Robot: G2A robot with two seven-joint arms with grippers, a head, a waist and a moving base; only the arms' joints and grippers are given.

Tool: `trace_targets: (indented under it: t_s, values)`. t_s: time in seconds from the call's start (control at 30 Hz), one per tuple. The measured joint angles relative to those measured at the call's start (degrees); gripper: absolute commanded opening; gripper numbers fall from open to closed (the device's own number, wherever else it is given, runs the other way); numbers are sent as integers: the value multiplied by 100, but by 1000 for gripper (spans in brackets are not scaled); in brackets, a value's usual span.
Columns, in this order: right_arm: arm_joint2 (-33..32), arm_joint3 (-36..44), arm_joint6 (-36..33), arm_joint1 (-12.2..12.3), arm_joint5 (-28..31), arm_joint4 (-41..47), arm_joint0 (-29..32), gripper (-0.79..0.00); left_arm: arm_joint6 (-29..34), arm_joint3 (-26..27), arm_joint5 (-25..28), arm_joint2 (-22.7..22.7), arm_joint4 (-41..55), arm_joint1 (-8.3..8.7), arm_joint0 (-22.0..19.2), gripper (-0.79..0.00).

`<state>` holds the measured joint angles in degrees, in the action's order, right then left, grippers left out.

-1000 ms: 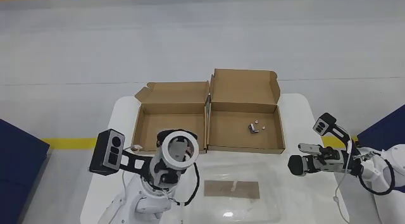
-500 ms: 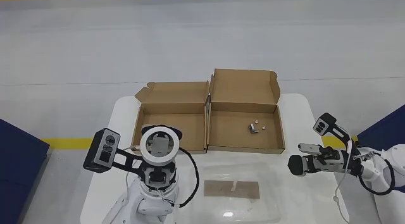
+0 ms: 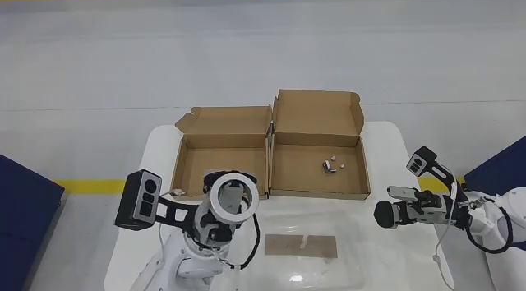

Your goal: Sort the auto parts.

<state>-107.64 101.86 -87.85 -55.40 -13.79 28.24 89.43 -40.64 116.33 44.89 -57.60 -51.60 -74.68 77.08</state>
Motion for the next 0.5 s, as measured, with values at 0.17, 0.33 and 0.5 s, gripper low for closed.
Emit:
trace_targets:
  t_s: [0.17, 0.33, 0.5]
  values:
    - [0, 0, 0, 0, 0, 0, 0, 0, -35, 34, 14, -6, 48, -25, 40, -785]
    - [0, 0, 0, 0, 0, 0, 0, 0, -159, 21, 9, 27, 330, -65, 72, -785]
    - [0, 0, 0, 0, 0, 0, 0, 0, -155, 8, 19, 36, 423, -98, 67, -785]
